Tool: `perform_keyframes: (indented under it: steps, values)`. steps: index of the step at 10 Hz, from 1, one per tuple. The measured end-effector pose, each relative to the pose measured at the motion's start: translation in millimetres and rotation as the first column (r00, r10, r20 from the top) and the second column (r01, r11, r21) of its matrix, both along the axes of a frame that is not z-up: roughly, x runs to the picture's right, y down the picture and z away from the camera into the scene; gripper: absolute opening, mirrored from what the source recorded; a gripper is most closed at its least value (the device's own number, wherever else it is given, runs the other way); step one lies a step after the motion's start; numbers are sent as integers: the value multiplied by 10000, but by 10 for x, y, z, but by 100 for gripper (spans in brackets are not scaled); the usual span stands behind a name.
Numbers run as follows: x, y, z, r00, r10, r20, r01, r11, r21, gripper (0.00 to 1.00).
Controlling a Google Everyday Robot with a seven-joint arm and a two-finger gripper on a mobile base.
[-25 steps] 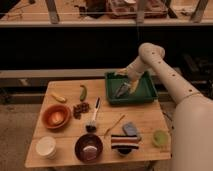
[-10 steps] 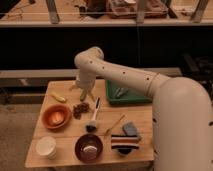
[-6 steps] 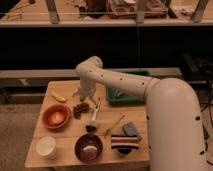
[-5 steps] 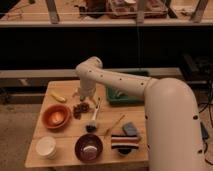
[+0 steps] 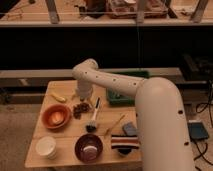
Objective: Place grapes in purple bowl
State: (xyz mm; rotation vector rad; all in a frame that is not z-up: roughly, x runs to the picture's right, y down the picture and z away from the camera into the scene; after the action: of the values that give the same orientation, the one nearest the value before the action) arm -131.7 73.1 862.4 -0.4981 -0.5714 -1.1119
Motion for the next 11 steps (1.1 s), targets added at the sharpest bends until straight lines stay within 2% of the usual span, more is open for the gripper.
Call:
perform_keyframes:
  steps: [3,4,6,8,11]
  values:
    - [-29,127,127,9998,-173,-117,171,9996,-225,28]
    - [-37,152,153,9997,-214,-138,211,9994,-261,24]
    - [-47,173,188,9995,-259,-198,253,9992,-301,23]
    - [-48,155,192,9996,-187,-220,180,9994,-308,35]
    - [-37,110,194,9997,-18,-253,8,9993,-378,67]
